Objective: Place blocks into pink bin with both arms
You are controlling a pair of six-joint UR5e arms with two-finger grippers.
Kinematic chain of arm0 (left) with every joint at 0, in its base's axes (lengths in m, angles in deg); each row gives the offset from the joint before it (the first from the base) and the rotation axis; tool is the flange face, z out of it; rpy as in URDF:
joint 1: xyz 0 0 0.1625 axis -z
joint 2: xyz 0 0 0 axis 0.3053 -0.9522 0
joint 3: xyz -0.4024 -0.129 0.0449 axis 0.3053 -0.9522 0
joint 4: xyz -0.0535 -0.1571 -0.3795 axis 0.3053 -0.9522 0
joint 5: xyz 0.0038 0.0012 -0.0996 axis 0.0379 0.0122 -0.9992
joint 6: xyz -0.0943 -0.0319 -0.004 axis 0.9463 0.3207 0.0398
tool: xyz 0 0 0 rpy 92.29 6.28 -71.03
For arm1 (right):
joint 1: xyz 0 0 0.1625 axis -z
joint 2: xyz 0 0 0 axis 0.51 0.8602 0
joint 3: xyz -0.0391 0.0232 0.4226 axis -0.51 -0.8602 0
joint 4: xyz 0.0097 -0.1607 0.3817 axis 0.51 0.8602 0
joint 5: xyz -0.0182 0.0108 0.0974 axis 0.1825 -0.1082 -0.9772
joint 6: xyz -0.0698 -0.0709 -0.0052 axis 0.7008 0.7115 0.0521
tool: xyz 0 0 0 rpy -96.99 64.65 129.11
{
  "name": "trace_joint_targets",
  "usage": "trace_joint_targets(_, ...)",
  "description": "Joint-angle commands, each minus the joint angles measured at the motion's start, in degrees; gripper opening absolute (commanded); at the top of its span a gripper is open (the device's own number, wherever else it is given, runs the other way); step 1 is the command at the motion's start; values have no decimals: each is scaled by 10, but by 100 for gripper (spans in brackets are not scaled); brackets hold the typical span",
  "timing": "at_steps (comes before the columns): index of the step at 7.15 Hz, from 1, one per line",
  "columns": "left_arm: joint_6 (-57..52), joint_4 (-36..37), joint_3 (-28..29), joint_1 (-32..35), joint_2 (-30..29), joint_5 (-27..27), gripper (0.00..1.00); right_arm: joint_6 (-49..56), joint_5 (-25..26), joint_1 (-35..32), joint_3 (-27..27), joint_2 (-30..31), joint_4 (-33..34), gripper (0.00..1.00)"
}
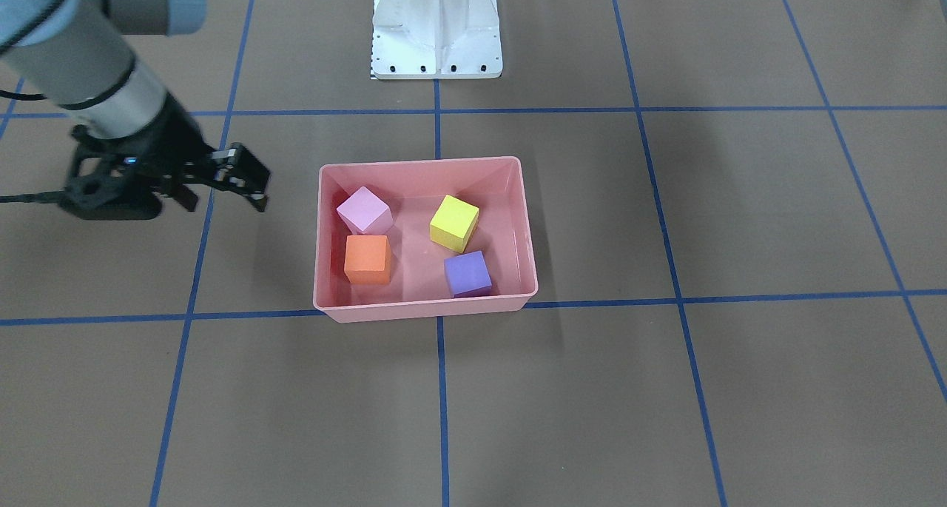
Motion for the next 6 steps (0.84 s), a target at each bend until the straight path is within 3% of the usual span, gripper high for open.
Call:
trace_joint_targets(1, -18, -8, 40, 28, 4, 1, 100, 244, -15, -106, 6, 139, 5, 100)
trace_joint_targets(3, -157, -9, 100, 85, 5, -51, 100, 353, -7, -182, -33, 210, -1, 100)
trace_joint_targets(6, -152, -11, 107, 84, 19, -63, 100, 353, 33, -186, -57, 234, -14, 100)
